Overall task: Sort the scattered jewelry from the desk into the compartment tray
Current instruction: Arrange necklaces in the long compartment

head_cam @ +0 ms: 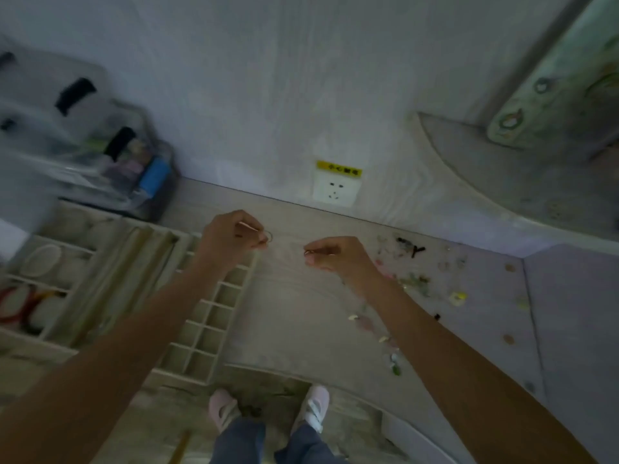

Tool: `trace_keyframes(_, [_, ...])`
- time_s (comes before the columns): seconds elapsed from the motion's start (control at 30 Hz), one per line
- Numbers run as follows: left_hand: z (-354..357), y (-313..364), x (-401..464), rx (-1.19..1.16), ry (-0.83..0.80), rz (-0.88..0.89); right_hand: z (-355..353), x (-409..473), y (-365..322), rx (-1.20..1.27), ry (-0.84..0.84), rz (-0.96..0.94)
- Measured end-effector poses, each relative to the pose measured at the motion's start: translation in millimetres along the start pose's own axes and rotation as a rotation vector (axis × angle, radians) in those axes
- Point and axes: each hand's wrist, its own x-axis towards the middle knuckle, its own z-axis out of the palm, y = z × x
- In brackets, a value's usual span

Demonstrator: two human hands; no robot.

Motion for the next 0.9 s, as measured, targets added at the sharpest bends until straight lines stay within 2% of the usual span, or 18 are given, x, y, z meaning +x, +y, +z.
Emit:
trace_keyframes(0.1, [-46.5, -23.8, 2.1, 0.035, 0.044, -0.006, 38.4, 13.5, -11.6, -0.080, -0.100, 0.004])
trace_keyframes(0.17, [-70.8, -36.9, 6.0, 0.112, 0.060, 0.024, 65.0, 21.4, -20.8, -0.099, -0.107, -0.010])
trace_keyframes(0.27, [-96.2, -55.1, 19.5, 0.363, 0.078, 0.090, 98.7, 31.4, -29.8, -0.018, -0.073, -0.024])
trace_keyframes(0.43, [-103.3, -77.9, 40.8, 0.734, -0.055, 0.206, 128.6, 42.9, -33.0, -0.015, 0.029, -0.017])
trace_keyframes(0.6, [-99.8, -83.4, 45.9, 0.943, -0.044, 0.265, 144.7, 43.5, -23.3, -0.104, 0.117, 0.014])
trace_keyframes(0.73, [-98.6, -79.3, 49.7, 1.199, -0.039, 0.360, 149.5, 44.6, -18.9, -0.114, 0.171, 0.036])
trace_keyframes(0.9, [-100.0, -82.2, 53.0, 1.278, -0.025, 0.349, 156.1, 50.3, -19.6, -0.116, 0.183, 0.038])
